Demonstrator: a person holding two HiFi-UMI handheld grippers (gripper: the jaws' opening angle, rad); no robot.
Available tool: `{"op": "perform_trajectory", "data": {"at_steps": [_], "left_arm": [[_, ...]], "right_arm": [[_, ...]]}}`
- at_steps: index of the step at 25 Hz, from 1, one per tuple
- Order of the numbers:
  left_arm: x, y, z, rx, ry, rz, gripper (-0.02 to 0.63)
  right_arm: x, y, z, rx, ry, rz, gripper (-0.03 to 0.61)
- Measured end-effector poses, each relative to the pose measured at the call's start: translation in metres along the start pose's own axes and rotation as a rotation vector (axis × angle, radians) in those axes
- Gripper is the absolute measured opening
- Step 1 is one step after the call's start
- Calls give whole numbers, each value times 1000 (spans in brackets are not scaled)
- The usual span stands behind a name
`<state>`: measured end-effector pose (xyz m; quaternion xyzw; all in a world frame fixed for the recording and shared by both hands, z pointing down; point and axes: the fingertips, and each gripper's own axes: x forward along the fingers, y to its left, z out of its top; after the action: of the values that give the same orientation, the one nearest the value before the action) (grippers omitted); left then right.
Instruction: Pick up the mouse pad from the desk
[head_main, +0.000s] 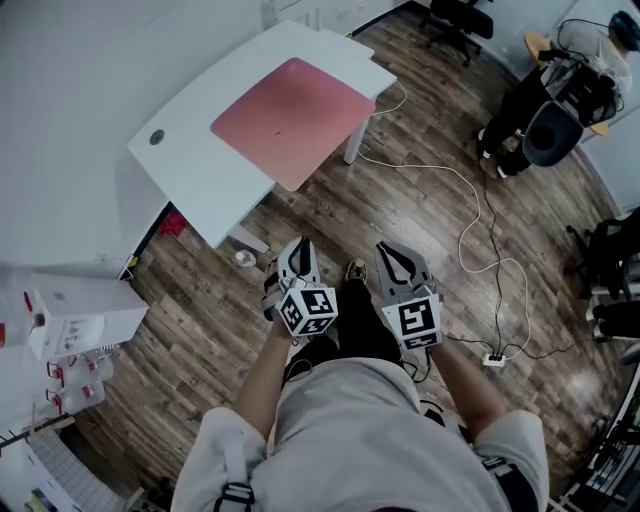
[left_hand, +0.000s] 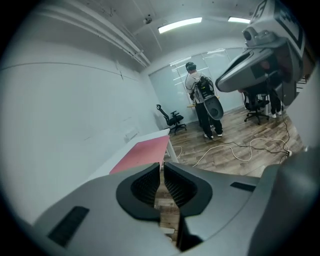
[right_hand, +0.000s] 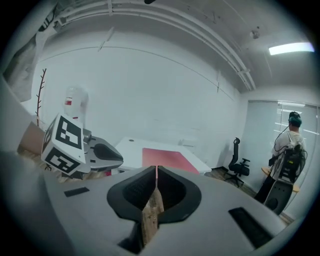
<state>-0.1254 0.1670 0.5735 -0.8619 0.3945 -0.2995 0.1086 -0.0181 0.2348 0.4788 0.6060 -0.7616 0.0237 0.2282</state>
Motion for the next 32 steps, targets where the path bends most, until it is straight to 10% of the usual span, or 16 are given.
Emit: {"op": "perform_trajectory", "data": {"at_steps": [9, 13, 21, 26, 32], "left_arm": [[119, 22, -35, 139, 216, 57, 20], [162, 25, -64, 190, 338, 59, 129], [233, 32, -133, 546, 512, 43, 255], [256, 33, -137, 692, 511, 68, 255], [254, 46, -123, 677, 535, 91, 174]], "right_arm": [[83, -54, -16, 48, -3, 82, 41], [125, -74, -18, 65, 3, 158, 41], [184, -114, -32, 112, 43, 219, 41], [200, -128, -45, 121, 76, 260, 41], [217, -144, -38, 119, 48, 289, 41]]}}
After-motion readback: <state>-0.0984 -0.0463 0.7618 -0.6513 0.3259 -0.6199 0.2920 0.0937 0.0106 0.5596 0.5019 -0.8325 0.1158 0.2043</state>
